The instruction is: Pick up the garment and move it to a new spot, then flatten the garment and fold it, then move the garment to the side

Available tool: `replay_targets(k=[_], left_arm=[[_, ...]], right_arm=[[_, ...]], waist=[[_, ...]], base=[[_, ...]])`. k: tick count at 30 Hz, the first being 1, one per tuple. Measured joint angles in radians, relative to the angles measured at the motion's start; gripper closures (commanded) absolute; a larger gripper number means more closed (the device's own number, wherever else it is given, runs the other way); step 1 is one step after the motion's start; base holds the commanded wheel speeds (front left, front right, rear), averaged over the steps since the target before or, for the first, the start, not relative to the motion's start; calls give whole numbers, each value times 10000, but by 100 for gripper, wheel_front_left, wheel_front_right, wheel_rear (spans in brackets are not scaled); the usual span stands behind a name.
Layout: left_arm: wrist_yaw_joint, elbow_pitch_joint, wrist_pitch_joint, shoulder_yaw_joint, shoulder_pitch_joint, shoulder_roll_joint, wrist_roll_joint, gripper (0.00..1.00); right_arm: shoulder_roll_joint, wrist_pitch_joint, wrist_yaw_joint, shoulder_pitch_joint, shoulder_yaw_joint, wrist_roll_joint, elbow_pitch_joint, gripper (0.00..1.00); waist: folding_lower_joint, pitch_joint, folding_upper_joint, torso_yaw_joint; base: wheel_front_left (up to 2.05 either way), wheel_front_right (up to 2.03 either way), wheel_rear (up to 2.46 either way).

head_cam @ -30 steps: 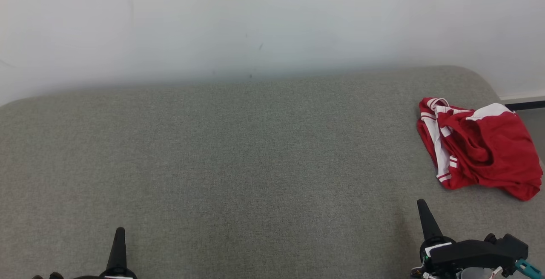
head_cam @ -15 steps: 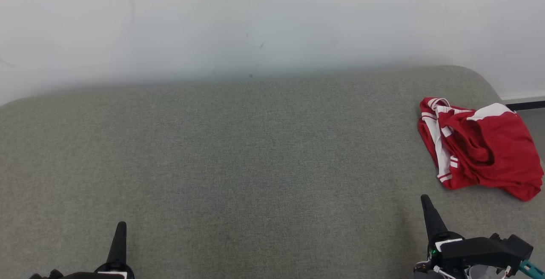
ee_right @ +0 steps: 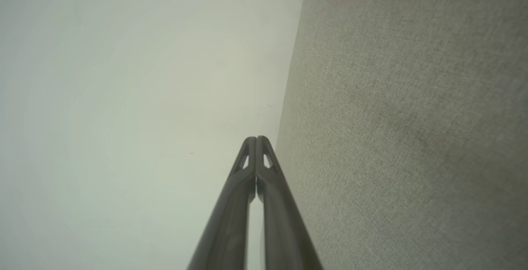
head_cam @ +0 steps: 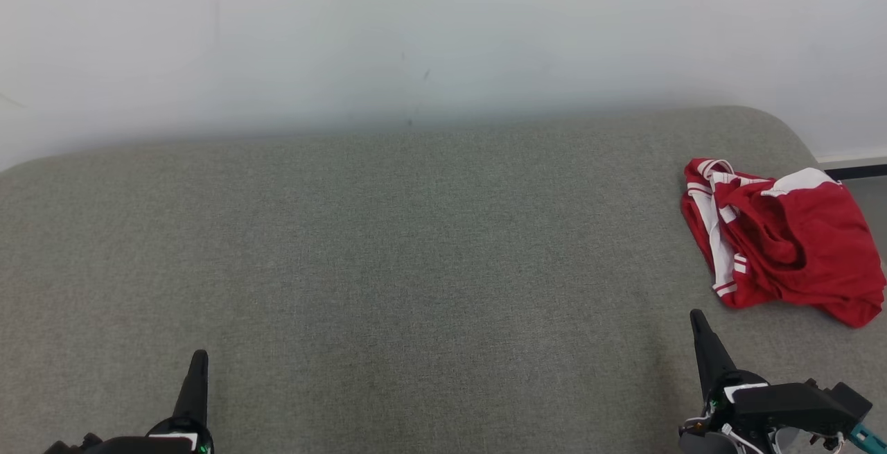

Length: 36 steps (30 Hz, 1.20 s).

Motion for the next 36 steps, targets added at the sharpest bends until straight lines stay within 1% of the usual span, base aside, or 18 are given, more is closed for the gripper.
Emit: replay_targets(k=[11,22,36], left_arm=[[0,-113,238,-10,-101,10,-945,100],[0,-196,412,-13,-180,15,-1670,100],[2,-209,437,-17,-189,17,-1699,100]], right_arm=[[0,245,0,-12,-132,853,-163,100],[-2,426,0,-20,-232,1607,-318,100],[-2,426,0,-26,-240,1647,-328,100]], waist=[[0,9,0,15],[0,18,0,29],[0,18,0,30]], base=[[0,0,0],[0,0,0],[0,0,0]])
